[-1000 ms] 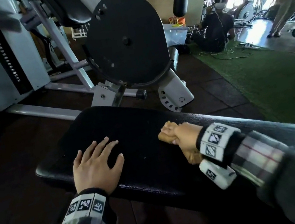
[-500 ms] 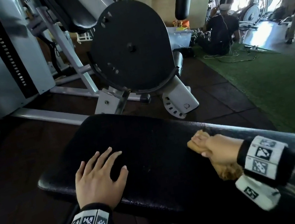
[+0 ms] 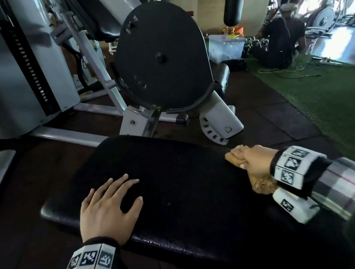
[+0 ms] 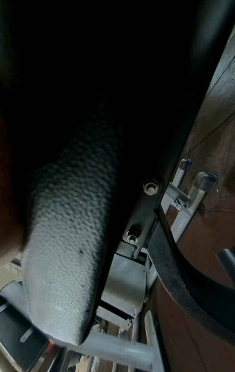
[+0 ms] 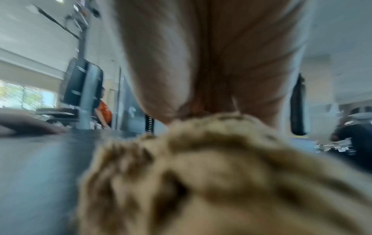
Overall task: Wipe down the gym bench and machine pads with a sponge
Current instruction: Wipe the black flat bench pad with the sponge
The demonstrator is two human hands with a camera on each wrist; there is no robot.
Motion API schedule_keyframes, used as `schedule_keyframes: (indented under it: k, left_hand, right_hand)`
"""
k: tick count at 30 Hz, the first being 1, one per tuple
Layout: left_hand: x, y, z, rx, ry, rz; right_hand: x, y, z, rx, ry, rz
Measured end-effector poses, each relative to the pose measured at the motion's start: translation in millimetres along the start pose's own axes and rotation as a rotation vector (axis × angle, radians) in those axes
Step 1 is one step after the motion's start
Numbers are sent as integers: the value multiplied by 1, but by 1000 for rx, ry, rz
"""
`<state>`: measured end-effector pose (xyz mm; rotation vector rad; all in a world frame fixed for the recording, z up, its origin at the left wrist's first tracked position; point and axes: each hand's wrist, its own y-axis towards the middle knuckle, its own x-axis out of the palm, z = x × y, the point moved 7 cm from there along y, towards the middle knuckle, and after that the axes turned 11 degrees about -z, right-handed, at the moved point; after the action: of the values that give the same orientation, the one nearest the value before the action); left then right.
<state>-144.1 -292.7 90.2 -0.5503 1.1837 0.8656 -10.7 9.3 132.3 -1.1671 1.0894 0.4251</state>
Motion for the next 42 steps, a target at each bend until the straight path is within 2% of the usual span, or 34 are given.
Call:
schedule_keyframes:
  k: [3,7,10,15,18,21,25,32,37,42]
  left_hand:
    - [1,1,-1,-2,12,-2]
    - [0,0,-1,-4,20,-15]
    - [1,1,0,-5,24,-23]
    - [2,4,-1,-6,25,-26]
    - [1,3,-5,12,-22,-68]
    - [-15,9,-26,-79,-62,-3]
    - [-15,18,-58,-230,-12,-57]
    - [-12,19,-63,-237,22,10]
    - [-12,19,-64,-224,9,44]
    - [-11,19,-65,-236,19,37]
  right_hand:
    - [21,-14,-13,-65,28,-97]
    - [19,-8,-48,-189,-60,-53]
    - [4,9,-56,-167,-26,-85]
    - [-12,16,-20,-78,-33,72]
    - [1,13,3,-25,-54,53]
    - [17,4,11,-17,-64,-26]
    - [16,1,6,-22,-31,-62]
    - [-20,49,-24,25,-117,-18]
    - [-42,72,-82,-117,-166,32]
    - [-16,52,-113,-438,-169,-2]
